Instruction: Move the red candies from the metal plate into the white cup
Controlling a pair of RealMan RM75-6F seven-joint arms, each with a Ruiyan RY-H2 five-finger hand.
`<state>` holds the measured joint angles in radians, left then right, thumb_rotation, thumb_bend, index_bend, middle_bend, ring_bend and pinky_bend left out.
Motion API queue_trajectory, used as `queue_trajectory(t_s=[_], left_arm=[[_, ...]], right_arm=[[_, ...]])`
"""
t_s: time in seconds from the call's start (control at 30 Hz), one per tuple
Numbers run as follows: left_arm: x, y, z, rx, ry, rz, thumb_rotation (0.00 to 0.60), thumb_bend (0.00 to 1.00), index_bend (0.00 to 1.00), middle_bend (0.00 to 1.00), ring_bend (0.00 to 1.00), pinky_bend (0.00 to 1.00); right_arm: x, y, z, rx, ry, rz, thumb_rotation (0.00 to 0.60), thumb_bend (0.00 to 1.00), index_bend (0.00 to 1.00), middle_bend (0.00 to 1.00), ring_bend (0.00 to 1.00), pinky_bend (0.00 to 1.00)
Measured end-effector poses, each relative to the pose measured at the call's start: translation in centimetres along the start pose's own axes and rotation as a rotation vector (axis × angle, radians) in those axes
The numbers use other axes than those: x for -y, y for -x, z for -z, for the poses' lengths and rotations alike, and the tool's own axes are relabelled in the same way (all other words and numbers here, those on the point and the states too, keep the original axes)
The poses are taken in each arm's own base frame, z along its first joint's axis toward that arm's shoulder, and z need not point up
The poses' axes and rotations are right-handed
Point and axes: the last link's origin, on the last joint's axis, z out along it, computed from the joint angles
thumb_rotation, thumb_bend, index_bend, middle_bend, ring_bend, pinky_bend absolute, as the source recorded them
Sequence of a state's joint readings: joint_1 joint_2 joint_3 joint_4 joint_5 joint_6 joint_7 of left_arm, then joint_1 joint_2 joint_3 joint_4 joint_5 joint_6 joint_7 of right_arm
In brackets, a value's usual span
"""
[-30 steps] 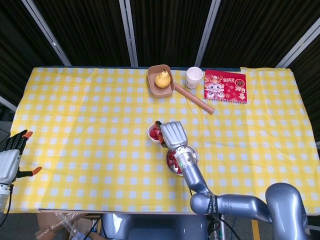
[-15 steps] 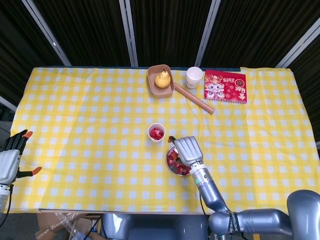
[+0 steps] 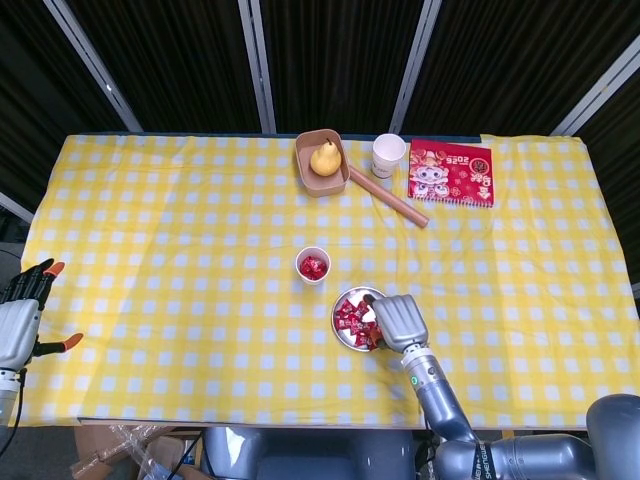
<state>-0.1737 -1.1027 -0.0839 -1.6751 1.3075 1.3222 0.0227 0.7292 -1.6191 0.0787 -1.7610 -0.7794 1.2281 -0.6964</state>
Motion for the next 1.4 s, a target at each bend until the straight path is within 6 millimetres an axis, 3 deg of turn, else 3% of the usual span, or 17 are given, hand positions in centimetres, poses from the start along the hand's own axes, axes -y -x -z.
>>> queue_trajectory(t_s=[0.5,0.87,1.23,1.4], left_arm=[[0.0,0.0,0.0,-0.003,-0.003,-0.001,0.6,0.01,0.05,0.0,0.0,0.0],[0.0,0.0,0.0,-0.004,-0.004,0.002,0.6,0.01,0.05,0.0,0.0,0.0],[0.0,0.0,0.0,-0.003,-0.003,0.004,0.6,0.01,0.05,0.0,0.0,0.0],[0.0,0.0,0.0,0.0,-0.001,0.003,0.6,0.01,0.05,0.0,0.0,0.0]], right_arm=[[-1.6,1.5,-0.1,0.039,0.045,-0.012,0.6,0.37,0.34,0.94,0.97,1.0],[-2.3,2.8,-0.4,0.067,0.061,-0.035,0.6,0.37,0.49,0.94,0.97,1.0],[-1.6,1.9,-0.3,0.037,0.025,-0.066,0.6,0.42,0.53,0.94,0.97,1.0],[-0.8,0.4,-0.4,0.001,-0.003,-0.069,0.6,0.42,0.53,0.94,0.97,1.0]])
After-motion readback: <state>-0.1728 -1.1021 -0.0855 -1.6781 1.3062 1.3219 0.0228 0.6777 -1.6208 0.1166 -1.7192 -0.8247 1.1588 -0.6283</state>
